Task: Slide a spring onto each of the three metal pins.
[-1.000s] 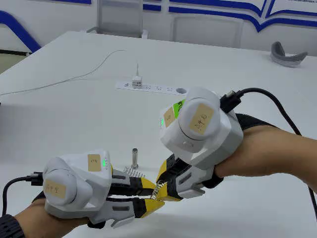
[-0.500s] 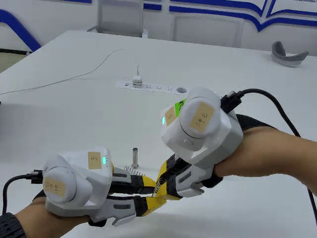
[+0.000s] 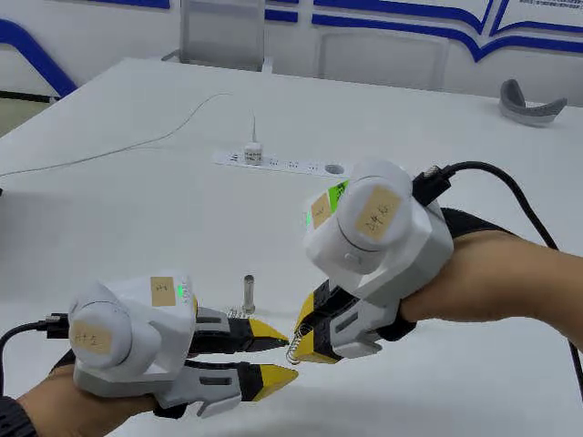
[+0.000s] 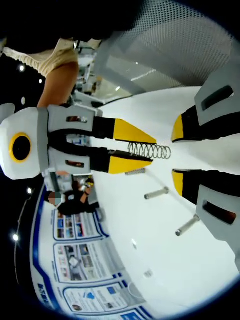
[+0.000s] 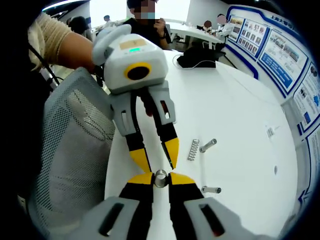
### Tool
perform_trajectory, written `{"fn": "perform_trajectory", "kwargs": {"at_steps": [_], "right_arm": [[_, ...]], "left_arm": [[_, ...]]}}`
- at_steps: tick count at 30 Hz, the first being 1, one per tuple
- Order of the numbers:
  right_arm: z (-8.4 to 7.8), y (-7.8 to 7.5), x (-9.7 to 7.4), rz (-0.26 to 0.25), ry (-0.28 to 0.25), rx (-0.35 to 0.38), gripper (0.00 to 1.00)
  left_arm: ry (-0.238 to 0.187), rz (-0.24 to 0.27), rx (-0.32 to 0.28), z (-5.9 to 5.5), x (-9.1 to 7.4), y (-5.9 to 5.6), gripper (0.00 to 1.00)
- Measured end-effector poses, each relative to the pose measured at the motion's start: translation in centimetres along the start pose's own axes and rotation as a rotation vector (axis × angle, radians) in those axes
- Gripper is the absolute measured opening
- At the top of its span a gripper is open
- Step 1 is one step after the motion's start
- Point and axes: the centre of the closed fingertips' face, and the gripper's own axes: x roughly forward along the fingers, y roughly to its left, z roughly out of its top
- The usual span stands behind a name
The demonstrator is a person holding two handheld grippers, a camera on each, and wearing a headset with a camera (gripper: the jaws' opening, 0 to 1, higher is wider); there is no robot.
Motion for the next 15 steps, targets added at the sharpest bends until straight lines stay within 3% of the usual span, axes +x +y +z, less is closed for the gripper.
{"fn": "perform_trajectory", "kwargs": {"at_steps": [15], "right_arm": [[-1.3,-1.4,-1.1,-0.035,0.02,0.029,0.12]], "left_arm": [[-0.006,0.093,-0.065,-0.8,-1.8,2.2,0.39]]}}
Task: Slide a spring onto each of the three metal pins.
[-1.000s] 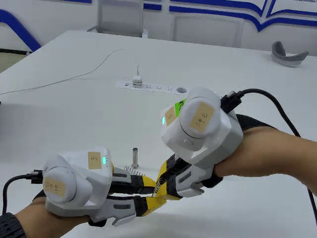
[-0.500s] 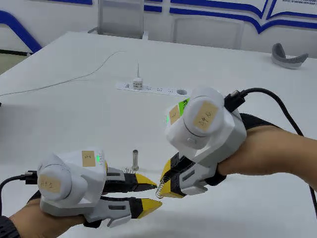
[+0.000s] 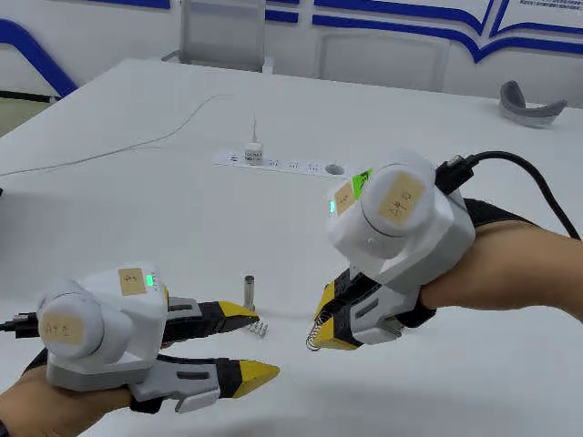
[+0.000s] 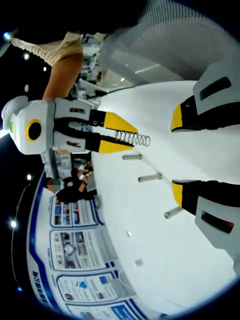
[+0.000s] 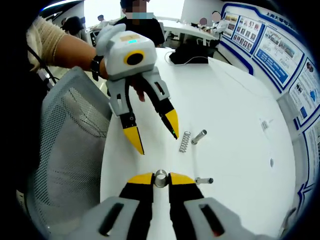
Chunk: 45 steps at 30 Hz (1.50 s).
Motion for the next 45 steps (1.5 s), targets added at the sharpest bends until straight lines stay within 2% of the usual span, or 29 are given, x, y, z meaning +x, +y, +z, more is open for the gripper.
{"fn": "perform_trajectory", "kwargs": {"at_steps": [15,25,32,45], "right_arm": [[-0.7,-2.0,-1.3,-0.044,0.004,0.025,0.12],[-1.1,-4.2,-1.9,-0.075,0.015,0.037,0.12],[-1.5,-5.5,-2.1,-0.082,0.032,0.047,0.12],[-2.0,-7.8,-1.2,-0.081,0.051,0.075,0.12]], "left_arm": [[-0.003,0.07,-0.037,-0.6,-1.1,1.6,0.51],[0.004,0.095,-0.054,-1.0,-1.5,1.9,0.57],[0.004,0.101,-0.061,-1.1,-1.7,2.1,0.58],[0.007,0.106,-0.07,-1.5,-1.7,2.2,0.59]]}}
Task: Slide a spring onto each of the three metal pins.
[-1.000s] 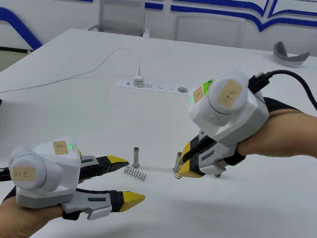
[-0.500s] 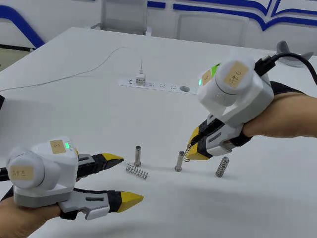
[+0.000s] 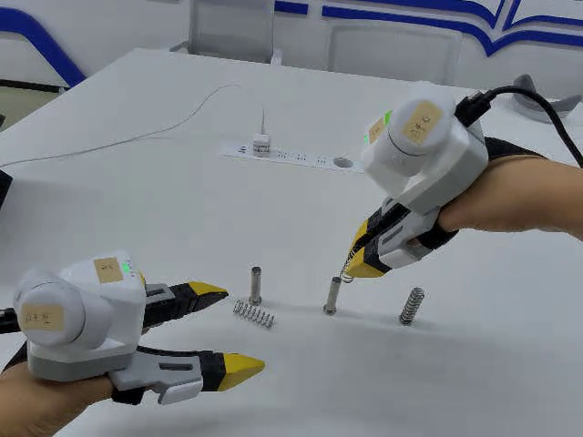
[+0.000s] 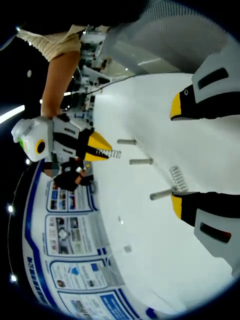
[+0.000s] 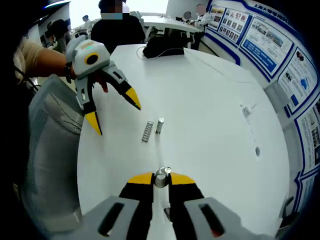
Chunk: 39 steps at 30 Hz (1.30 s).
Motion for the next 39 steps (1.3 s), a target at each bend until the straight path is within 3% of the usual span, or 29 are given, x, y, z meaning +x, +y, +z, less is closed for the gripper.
{"fn": "perform_trajectory", "kwargs": {"at_steps": [13,39], "right_arm": [[-0.4,-0.7,1.5,0.021,0.018,0.035,0.12],[-0.8,-0.4,3.4,0.051,0.062,0.045,0.12]], "left_arm": [[0.005,0.005,-0.004,-0.2,-0.2,0.1,0.58],[0.008,0.004,-0.006,-0.3,-0.3,0.0,0.57]]}}
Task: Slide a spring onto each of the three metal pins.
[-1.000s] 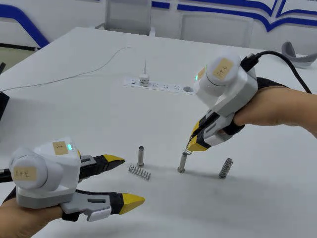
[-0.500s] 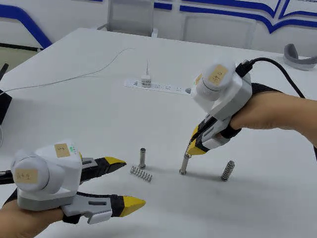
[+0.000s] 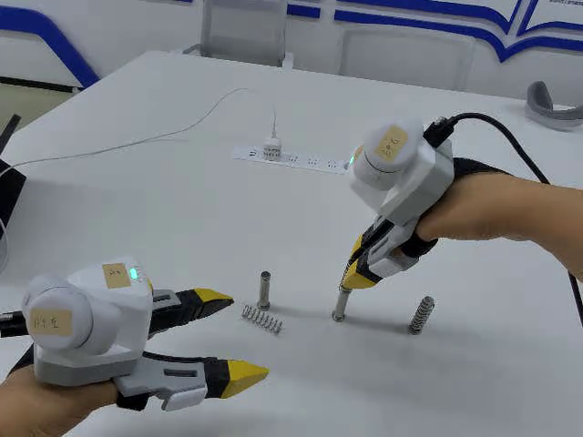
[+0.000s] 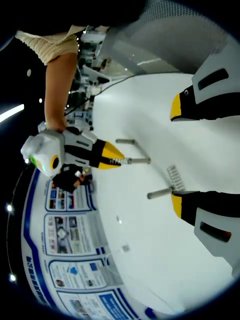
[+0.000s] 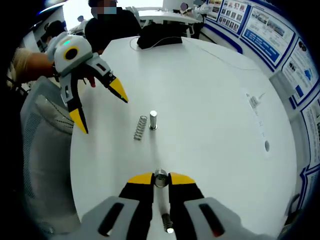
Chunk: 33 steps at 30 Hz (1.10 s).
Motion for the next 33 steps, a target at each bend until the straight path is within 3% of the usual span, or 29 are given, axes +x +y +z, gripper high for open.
{"fn": "perform_trajectory", "kwargs": {"at_steps": [16,33], "right_arm": [[-0.9,-0.2,2.6,0.022,0.053,0.008,0.12],[-1.7,-0.1,4.2,0.024,0.071,0.021,0.13]], "left_arm": [[0.002,0.001,-0.007,-0.3,0.1,0.0,0.57],[0.004,0.0,-0.01,-0.5,0.1,0.0,0.57]]}}
